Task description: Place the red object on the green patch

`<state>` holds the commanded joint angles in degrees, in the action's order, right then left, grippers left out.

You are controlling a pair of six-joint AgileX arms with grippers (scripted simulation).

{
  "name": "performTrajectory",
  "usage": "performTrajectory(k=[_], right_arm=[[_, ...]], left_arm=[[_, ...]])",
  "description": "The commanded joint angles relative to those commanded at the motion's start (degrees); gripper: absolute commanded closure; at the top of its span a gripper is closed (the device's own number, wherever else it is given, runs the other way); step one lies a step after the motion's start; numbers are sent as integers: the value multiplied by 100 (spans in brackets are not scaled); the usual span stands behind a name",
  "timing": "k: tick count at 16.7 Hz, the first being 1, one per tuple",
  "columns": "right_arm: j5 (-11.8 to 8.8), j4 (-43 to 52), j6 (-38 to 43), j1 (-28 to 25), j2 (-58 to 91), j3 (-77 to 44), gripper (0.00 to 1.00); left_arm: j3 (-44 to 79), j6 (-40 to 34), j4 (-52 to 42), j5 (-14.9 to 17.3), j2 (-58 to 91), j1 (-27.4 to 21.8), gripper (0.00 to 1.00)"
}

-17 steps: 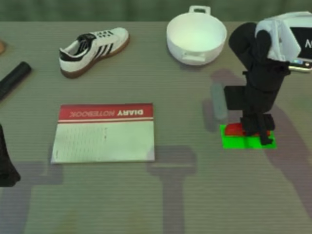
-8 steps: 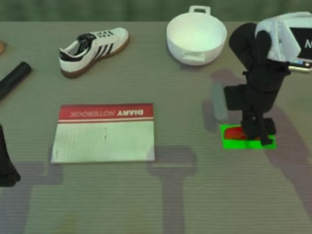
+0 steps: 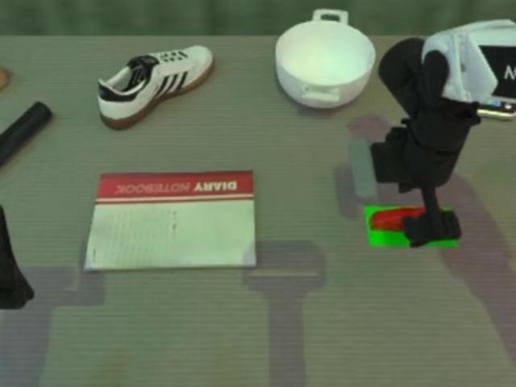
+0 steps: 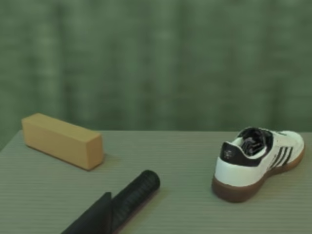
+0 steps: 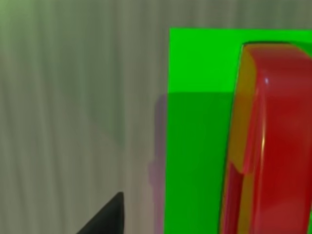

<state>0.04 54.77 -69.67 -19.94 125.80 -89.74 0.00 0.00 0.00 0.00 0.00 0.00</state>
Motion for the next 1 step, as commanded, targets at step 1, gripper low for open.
performTrajectory(k=[1], right_arm=[[0,0,0,0,0,0,0]], left_arm=[[0,0,0,0,0,0,0]])
